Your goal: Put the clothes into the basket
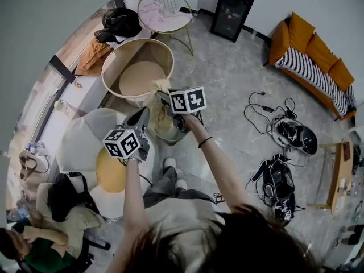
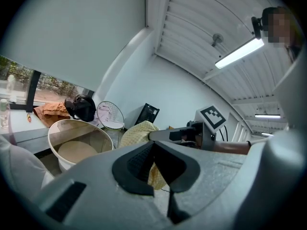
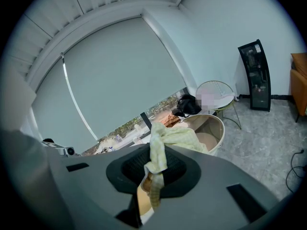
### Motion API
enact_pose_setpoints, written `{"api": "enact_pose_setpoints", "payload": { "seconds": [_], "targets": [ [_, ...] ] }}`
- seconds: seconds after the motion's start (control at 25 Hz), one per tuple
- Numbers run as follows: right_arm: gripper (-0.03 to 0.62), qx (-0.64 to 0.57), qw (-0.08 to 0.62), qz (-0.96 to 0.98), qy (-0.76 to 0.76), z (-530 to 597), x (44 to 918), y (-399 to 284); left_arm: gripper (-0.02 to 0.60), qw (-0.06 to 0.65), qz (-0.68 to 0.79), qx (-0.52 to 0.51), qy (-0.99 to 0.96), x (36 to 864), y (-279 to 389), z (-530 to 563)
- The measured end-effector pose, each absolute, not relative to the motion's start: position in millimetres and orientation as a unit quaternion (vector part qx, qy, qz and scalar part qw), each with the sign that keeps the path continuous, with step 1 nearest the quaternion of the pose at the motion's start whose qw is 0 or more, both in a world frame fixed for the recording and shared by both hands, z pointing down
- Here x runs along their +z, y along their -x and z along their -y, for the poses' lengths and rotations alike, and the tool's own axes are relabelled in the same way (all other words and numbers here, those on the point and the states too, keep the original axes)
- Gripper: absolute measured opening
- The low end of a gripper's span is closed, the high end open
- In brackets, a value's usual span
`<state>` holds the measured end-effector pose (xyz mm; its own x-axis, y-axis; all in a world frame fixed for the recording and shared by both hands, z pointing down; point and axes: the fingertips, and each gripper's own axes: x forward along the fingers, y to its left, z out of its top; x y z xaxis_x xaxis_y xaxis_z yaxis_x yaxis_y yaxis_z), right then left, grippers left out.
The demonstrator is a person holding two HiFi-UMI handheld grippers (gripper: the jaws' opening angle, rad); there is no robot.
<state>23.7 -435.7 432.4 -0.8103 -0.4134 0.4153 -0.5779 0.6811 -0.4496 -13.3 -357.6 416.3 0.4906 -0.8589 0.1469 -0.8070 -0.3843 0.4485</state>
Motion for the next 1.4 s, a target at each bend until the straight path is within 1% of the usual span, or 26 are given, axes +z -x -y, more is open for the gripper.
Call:
{"api": "enact_pose_setpoints", "payload": {
  "seconds": [0.44,0.88,1.4],
  "targets": [
    [0.048,0.299,0.163,0.889,-0.305,491.2,454.7,-34.6,0.011,0.262,0.461,-0.031,-0.847,438.8,6.7,419.1],
    [0.048,0.301,0.210,0.875,-0.316,518.4,479.0,-39.4,0.011,0.283,0.430,-0.003,-0.857,459.5,-0.2,447.2],
    [0.048,0.305,0.309,0.856,-0.283,541.6,516.9,-36.8,0.011,0.332,0.423,0.019,-0.843,493.9,-14.8,466.7]
  ]
}}
